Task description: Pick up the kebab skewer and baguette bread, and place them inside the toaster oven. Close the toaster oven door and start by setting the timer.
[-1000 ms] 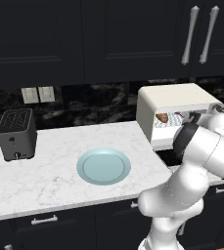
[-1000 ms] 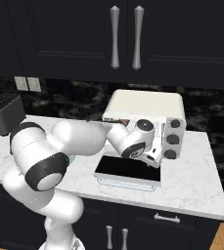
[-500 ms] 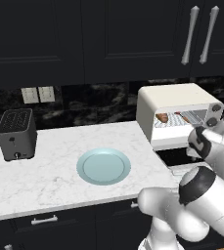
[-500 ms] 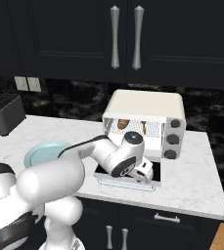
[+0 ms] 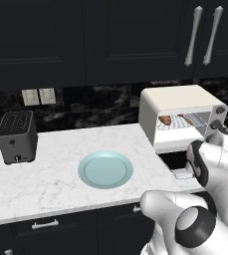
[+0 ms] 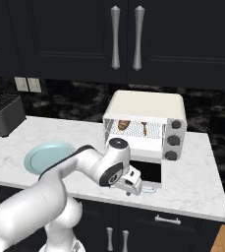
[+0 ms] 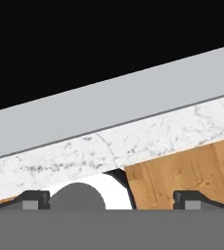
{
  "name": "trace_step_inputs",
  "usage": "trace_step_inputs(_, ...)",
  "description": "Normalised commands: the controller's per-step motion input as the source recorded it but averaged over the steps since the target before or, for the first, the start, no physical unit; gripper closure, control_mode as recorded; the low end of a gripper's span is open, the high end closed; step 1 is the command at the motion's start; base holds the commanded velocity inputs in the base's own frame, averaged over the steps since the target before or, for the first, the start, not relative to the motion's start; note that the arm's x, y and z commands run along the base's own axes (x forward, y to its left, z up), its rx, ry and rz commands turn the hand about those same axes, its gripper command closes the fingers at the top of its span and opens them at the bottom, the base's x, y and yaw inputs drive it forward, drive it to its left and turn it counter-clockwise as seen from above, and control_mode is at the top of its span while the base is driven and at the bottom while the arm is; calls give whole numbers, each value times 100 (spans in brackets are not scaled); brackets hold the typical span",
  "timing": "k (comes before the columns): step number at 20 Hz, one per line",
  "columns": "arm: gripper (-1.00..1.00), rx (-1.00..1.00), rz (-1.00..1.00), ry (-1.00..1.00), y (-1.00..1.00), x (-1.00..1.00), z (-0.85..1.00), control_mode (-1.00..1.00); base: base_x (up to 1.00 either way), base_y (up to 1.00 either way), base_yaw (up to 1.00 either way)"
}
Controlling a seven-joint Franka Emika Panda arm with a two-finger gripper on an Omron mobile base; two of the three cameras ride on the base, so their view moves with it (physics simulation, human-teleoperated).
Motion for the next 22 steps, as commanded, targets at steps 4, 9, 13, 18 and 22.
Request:
trace_step_inputs(4, -100, 0, 10, 2, 2, 0, -16, -100, 0, 0, 0)
trace_step_inputs(9, -100, 0, 5, -9, 0, 10, -28, -100, 0, 0, 0)
trace_step_inputs(13, -100, 0, 1, -5, 0, 19, -30, -100, 0, 0, 0)
trace_step_inputs(18, -100, 0, 0, 0, 3, 23, -23, -100, 0, 0, 0)
trace_step_inputs(22, -100, 0, 0, 0, 1, 43, -5, -100, 0, 0, 0)
